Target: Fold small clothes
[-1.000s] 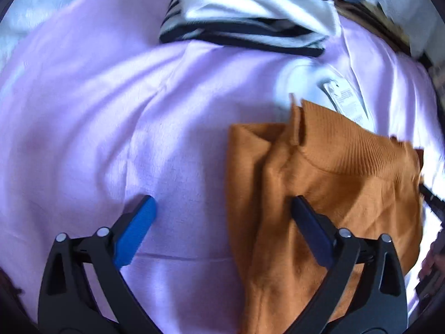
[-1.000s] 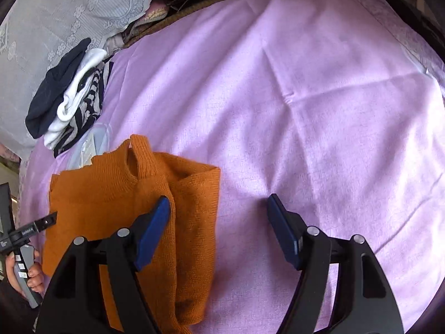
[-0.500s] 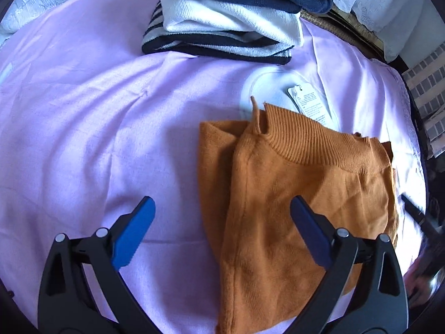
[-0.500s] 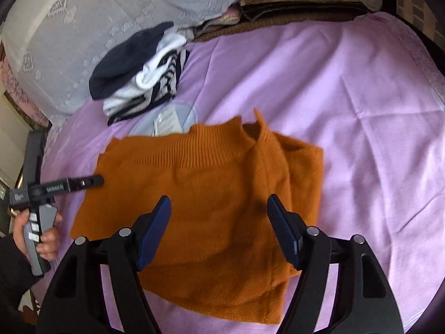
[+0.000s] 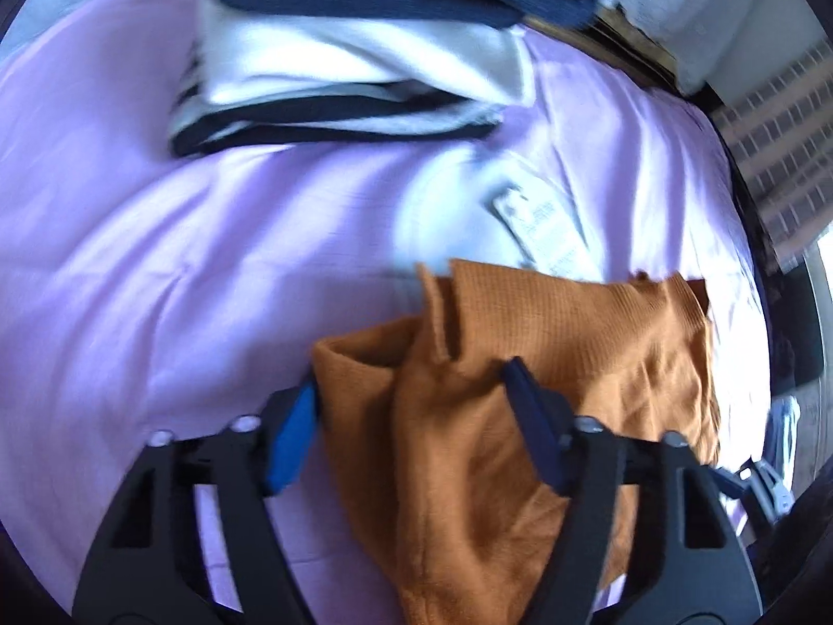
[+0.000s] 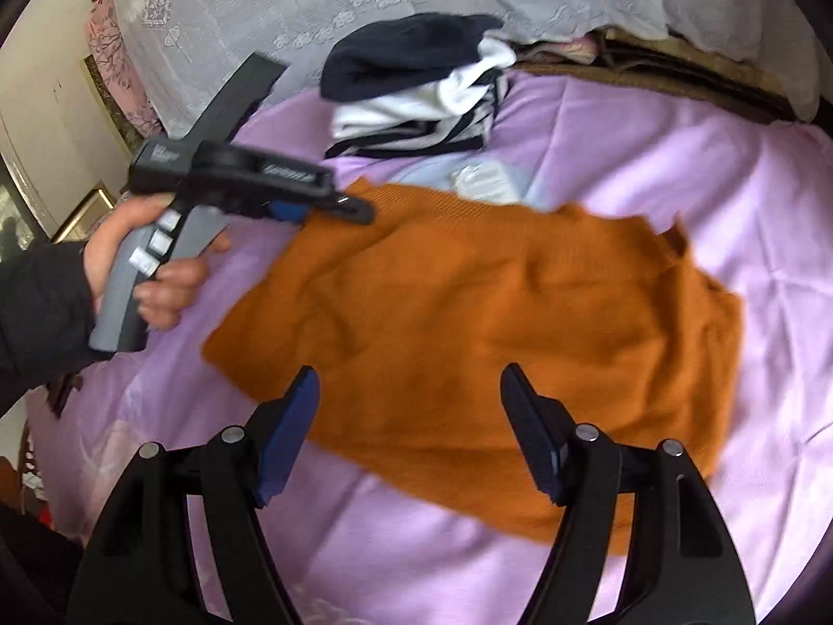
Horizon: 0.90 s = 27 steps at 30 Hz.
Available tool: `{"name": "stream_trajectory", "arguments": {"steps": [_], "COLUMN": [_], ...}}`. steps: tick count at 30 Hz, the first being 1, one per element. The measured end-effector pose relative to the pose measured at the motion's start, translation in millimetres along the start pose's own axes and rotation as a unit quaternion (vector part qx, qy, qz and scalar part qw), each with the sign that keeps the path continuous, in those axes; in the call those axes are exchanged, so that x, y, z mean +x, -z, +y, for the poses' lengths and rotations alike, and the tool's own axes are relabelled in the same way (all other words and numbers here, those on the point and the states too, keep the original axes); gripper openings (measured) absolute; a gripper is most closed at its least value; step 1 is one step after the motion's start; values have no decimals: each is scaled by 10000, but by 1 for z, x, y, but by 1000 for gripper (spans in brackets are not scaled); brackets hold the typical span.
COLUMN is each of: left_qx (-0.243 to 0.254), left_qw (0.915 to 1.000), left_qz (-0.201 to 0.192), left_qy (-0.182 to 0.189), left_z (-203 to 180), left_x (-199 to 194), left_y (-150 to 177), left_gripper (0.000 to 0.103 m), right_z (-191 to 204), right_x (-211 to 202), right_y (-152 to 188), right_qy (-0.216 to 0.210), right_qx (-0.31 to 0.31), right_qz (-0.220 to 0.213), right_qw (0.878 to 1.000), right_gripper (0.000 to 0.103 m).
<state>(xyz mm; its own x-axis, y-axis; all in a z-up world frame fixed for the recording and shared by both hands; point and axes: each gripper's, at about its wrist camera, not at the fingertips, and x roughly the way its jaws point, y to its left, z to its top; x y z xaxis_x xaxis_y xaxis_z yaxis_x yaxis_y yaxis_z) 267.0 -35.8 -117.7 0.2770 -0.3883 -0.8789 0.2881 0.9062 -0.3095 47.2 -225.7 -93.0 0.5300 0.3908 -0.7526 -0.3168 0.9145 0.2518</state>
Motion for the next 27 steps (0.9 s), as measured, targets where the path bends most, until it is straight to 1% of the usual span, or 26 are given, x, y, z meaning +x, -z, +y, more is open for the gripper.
{"name": "stream_trajectory", "arguments": {"steps": [3,5,7,8,10,11,12,14,16,17,18,19,20,22,24,26,27], "left_qx": [294,319,213,190,258,296,334,441,429,381,342,300,231,135,-66,-188,-223], "left_qw": [9995,9994,9997,9997,9996,9995,9994,9986,9985,9984,9986,9986,9981,9963,9913,9854,9830], "left_qz": [85,91,106,95,61,26,12,-41,-47,-27,3,35,100,177,258,260,224], "left_qy": [-120,-88,45,111,80,65,133,279,343,410,415,427,557,833,1293,1675,1807], "left_z": [-7,-6,-2,0,-2,-5,-8,-13,-12,-10,-7,-5,-1,6,15,19,20], "left_x": [4,6,8,11,14,14,15,14,12,9,8,7,5,1,-1,-1,0], "left_y": [3,7,10,12,16,17,18,19,21,22,24,26,31,42,59,69,72], "left_gripper": [64,72,78,80,81,80,79,65,60,59,62,70,73,74,74,72,71], "right_z": [-1,-6,-7,-6,-5,-3,-2,-6,-13,-18,-21,-25,-30,-36,-41,-46,-48], "right_x": [0,-3,-3,-2,3,3,5,4,1,-2,-5,-7,-9,-12,-15,-15,-15], "right_y": [3,0,-5,-8,-9,-7,-7,-3,-2,-3,-2,-3,-3,-4,-3,0,1], "right_qy": [49,138,226,253,293,303,331,382,434,458,475,490,497,500,493,478,471], "right_qx": [282,556,699,715,636,583,543,589,721,794,841,890,951,1032,1075,1131,1180], "right_qz": [0,-105,-135,-143,-47,-12,0,-5,-70,-133,-171,-194,-221,-271,-296,-276,-249], "right_qw": [9996,9983,9972,9970,9975,9978,9980,9975,9964,9957,9952,9946,9940,9930,9925,9921,9916], "right_gripper": [72,72,70,70,68,68,68,68,68,68,68,68,68,68,68,68,68]}}
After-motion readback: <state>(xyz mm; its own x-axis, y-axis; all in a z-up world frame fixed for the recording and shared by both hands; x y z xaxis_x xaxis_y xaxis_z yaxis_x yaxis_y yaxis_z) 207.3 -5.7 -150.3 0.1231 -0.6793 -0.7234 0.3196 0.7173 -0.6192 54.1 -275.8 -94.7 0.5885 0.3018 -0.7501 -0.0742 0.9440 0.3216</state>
